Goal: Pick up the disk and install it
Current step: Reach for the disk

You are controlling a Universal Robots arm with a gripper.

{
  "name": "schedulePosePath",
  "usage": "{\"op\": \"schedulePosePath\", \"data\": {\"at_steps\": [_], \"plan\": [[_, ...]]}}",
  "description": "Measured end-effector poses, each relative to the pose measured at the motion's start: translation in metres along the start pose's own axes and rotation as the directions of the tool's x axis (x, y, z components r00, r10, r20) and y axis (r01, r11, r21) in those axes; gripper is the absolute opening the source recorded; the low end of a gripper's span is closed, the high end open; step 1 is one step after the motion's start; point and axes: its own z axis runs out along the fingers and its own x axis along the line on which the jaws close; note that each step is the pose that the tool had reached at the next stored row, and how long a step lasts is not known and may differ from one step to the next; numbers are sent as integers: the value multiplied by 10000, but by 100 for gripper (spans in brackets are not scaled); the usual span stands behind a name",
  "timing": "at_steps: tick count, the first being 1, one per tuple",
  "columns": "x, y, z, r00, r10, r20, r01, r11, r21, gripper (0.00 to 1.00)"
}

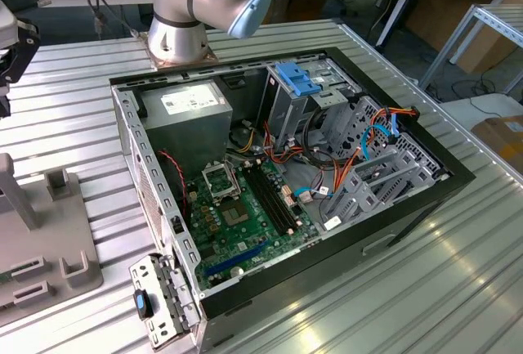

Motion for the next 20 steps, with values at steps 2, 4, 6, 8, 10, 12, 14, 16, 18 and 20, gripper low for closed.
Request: {"op": "schedulePosePath", "data": {"at_steps": [2, 4, 6, 8, 10, 12, 14, 16, 18, 20], "plan": [[42, -3, -1, 10000, 0, 0, 0, 10000, 0, 11], [73, -5, -1, 10000, 0, 1, 0, 10000, 0, 11], [139, -10, -3, 10000, 0, 0, 0, 10000, -1, 11], [228, -17, -5, 10000, 0, 0, 0, 10000, 1, 11], [323, -24, -7, 10000, 0, 1, 0, 10000, -1, 11], [388, -29, -9, 10000, 0, 0, 0, 10000, 0, 11], [453, -34, -9, 10000, 0, 1, 0, 10000, -1, 11], [555, -42, -12, 10000, 1, 0, -1, 10000, 0, 11], [656, -50, -12, 10000, 0, 1, 0, 10000, 0, 11], [716, -54, -12, 10000, 0, 0, 0, 10000, 2, 11]]}}
